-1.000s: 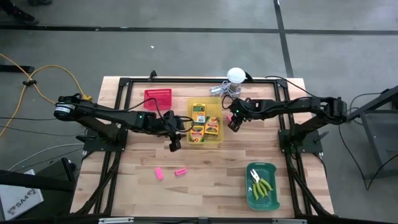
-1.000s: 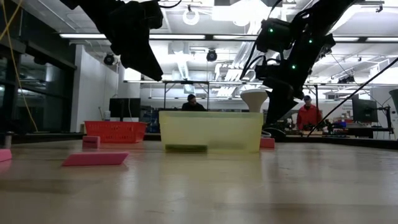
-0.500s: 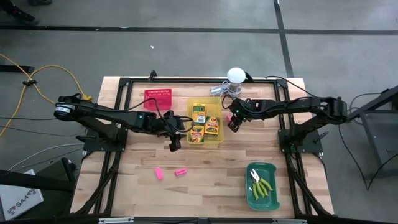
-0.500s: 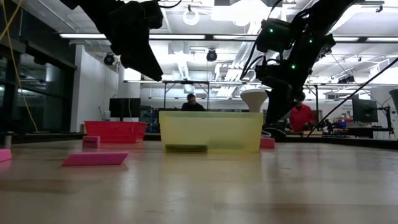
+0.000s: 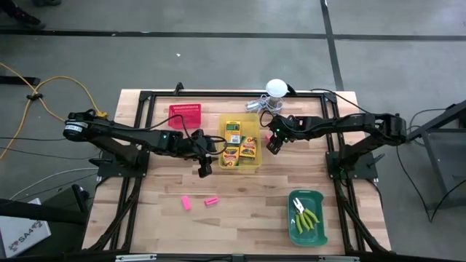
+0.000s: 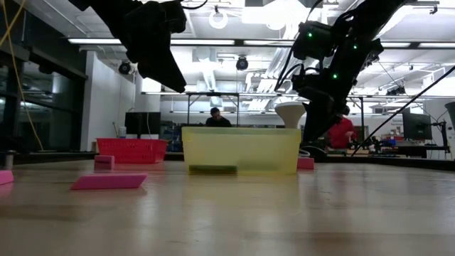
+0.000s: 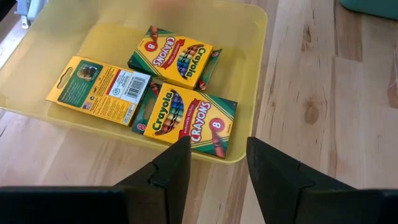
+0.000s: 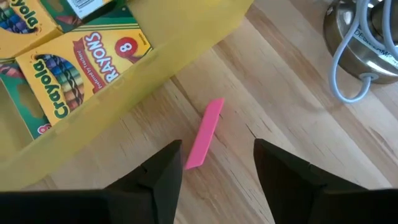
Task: Pick & Place School Supplies
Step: Put the pink eraser into the red bin
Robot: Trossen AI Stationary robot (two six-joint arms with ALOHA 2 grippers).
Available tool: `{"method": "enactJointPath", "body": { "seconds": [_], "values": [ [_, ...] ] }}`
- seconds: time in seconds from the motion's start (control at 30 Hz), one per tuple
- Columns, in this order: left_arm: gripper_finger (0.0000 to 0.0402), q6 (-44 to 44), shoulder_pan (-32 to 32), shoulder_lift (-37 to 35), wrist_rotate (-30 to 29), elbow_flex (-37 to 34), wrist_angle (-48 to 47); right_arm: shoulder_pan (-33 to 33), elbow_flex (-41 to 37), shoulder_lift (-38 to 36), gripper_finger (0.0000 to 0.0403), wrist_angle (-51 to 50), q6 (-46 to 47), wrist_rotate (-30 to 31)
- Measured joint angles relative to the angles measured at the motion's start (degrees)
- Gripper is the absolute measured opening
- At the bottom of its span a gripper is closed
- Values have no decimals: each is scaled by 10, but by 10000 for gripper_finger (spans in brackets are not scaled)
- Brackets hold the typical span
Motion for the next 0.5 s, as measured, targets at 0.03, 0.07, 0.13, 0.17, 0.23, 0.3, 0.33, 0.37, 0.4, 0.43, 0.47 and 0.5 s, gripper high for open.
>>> {"method": "enactJointPath", "body": {
  "seconds": [0.03, 0.07, 0.13, 0.17, 0.23, 0.3, 0.33, 0.37, 0.4, 0.43, 0.47, 0.5],
  "values": [
    [149, 0, 0, 0, 0, 0, 0, 0, 0, 0, 188, 0, 4, 2],
    [149, 0, 0, 0, 0, 0, 0, 0, 0, 0, 188, 0, 5, 4],
    [149, 0, 0, 0, 0, 0, 0, 0, 0, 0, 188, 0, 7, 4],
    [149, 0, 0, 0, 0, 0, 0, 0, 0, 0, 188, 0, 9, 4],
    [149, 0, 0, 0, 0, 0, 0, 1, -4, 0, 188, 8, 16, 4],
    [149, 0, 0, 0, 0, 0, 0, 5, -18, 0, 188, 28, 21, 4],
    [149, 0, 0, 0, 0, 0, 0, 7, -24, 0, 188, 36, 22, 4],
    [149, 0, 0, 0, 0, 0, 0, 9, -30, 0, 188, 44, 23, 4],
    [149, 0, 0, 0, 0, 0, 0, 11, -34, 0, 188, 50, 25, 4],
    [149, 0, 0, 0, 0, 0, 0, 12, -38, 0, 188, 58, 29, 4],
    [149, 0, 0, 0, 0, 0, 0, 12, -42, 0, 188, 62, 33, 3],
    [149, 0, 0, 0, 0, 0, 0, 12, -47, 0, 188, 64, 34, 3]
  ]
}}
